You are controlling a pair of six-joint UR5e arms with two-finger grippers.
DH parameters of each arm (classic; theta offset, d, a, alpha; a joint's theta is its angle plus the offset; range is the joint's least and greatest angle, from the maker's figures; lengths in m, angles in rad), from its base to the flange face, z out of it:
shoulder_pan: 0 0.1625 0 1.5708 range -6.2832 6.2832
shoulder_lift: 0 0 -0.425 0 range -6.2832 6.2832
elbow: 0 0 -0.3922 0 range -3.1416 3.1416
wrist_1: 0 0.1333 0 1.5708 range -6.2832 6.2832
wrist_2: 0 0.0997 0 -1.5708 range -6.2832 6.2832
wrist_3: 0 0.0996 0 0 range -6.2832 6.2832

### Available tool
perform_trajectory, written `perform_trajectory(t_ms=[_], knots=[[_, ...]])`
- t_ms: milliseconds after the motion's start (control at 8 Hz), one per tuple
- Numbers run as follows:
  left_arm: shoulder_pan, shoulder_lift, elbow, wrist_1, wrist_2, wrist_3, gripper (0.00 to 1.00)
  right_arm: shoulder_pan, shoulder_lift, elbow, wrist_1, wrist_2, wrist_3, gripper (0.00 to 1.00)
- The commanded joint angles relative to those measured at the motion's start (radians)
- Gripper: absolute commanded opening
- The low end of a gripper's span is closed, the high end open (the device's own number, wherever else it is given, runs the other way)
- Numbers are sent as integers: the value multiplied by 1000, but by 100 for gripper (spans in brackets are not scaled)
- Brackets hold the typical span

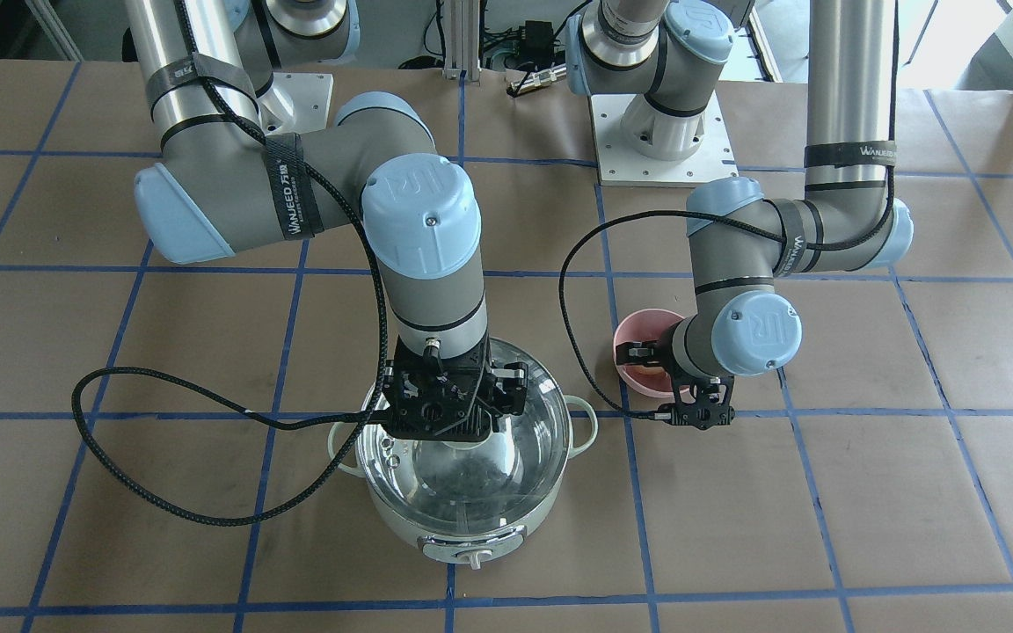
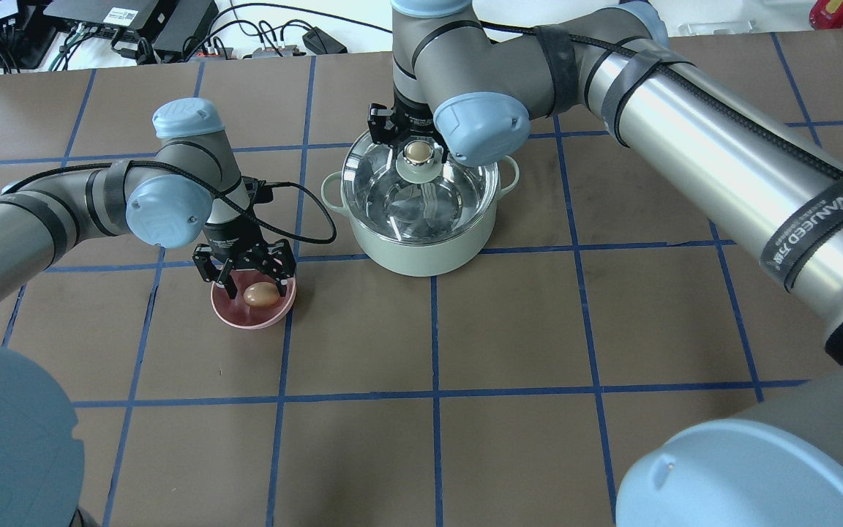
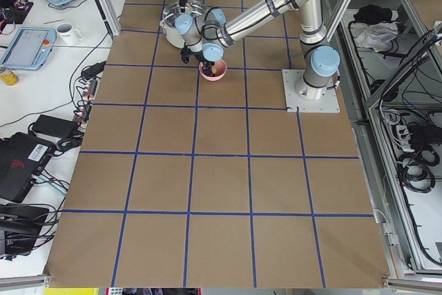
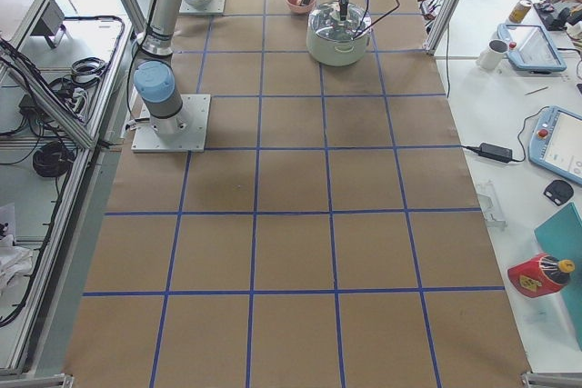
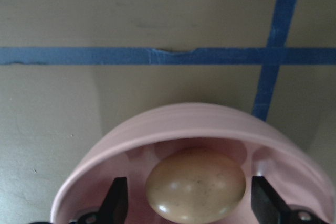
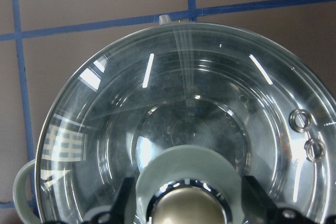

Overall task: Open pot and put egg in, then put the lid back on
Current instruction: 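Close the left gripper on the egg while the right gripper grasps the knob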

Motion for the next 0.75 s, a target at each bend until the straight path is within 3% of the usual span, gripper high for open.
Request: perform_trajectory(t_ms=[0, 125, 375, 625], knots=[[0, -5, -1, -1, -23, 2, 71, 0, -3, 0, 2, 4, -2, 5], [0, -5, -4, -1, -24, 3, 61, 0, -6, 0, 3, 4, -9, 0], [0, -5, -5, -1, -23, 5, 45, -6, -35, 3, 13, 2, -54, 0], [0, 16, 8, -14, -14, 6, 43, -20, -118, 14, 77, 1, -119, 0]])
